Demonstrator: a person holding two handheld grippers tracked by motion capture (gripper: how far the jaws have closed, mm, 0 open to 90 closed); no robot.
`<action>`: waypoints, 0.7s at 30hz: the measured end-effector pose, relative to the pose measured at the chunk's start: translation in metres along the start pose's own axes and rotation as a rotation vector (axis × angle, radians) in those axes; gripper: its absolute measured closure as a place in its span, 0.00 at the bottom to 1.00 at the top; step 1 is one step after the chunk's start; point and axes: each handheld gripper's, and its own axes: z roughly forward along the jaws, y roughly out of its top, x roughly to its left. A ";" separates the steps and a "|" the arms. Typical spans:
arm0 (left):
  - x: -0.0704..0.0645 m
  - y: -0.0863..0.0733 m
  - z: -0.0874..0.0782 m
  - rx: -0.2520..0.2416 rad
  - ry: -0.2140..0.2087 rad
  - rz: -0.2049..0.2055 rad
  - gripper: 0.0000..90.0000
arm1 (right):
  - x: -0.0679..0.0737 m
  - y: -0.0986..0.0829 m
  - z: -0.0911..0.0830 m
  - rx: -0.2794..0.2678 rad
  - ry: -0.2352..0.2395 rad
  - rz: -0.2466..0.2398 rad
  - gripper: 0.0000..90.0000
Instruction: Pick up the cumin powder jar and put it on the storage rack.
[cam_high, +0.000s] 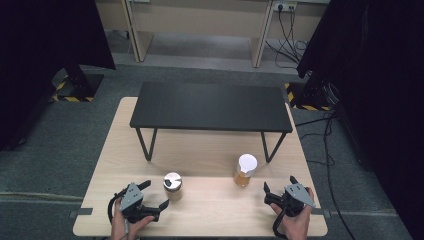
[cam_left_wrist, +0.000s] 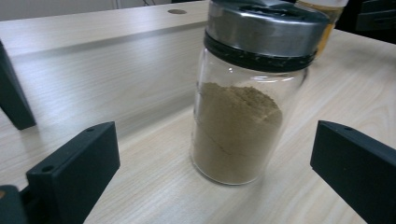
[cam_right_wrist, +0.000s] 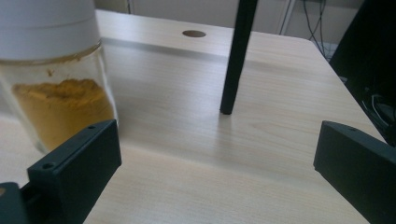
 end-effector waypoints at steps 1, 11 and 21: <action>0.000 0.000 0.000 -0.002 0.000 0.003 0.00 | 0.001 0.001 0.001 0.006 0.001 -0.014 0.01; 0.001 0.000 -0.001 -0.002 0.002 -0.006 0.00 | 0.003 0.003 -0.001 0.020 0.052 -0.069 0.02; 0.002 -0.003 -0.003 -0.017 0.003 -0.024 0.00 | 0.011 0.007 -0.004 0.051 0.023 -0.043 0.10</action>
